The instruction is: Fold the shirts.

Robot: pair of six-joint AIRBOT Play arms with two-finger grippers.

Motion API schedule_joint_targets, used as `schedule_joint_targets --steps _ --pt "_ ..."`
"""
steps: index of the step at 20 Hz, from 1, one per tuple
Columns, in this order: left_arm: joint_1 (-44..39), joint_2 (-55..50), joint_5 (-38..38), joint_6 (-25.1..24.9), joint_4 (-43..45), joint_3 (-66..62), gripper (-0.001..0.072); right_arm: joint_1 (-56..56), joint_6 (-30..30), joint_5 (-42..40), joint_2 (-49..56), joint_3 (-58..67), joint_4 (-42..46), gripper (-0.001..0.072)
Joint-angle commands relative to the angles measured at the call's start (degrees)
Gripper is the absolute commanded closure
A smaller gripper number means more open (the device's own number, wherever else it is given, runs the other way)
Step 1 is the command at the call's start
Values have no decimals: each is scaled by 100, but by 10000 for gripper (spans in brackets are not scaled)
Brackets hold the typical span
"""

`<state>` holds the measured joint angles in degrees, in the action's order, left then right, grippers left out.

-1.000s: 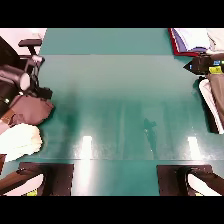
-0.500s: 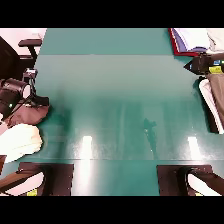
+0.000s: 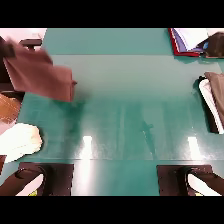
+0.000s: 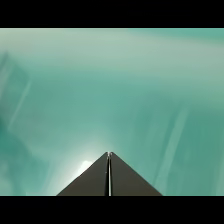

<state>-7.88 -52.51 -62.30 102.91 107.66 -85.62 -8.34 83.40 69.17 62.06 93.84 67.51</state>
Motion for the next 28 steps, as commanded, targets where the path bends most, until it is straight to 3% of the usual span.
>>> schedule_joint_targets --steps 1,4,9,12,13,14,15,22,28 --pt "-704 275 -24 -350 -964 -1152 688 -4 -2 -212 0 682 4 691" --pt "-1683 85 -76 -348 -1062 -1178 689 -2 -9 -267 -2 1032 13 691" --pt "-3254 -1187 -382 -352 -1322 -1180 686 -2 -9 -254 -2 1152 11 691" --pt "-3803 -2074 -210 -796 -2100 -1180 683 -4 -9 -251 -2 1152 11 691" --pt "-3821 -2288 -68 -1014 -2389 -1180 578 -4 -9 -251 -2 1152 9 691" --pt "-3797 -2411 81 -1062 -2455 -1182 311 -2 -9 -232 -2 1152 7 691" --pt "-3724 -2463 205 -1064 -2363 -1182 251 -2 -9 -175 -2 1152 9 691" --pt "-1635 -2612 -199 -977 -2568 -901 251 -4 -9 -39 28 1152 4 691" --pt "-481 -3036 442 -1163 -4162 809 251 -4 -7 105 195 1141 -2 691"
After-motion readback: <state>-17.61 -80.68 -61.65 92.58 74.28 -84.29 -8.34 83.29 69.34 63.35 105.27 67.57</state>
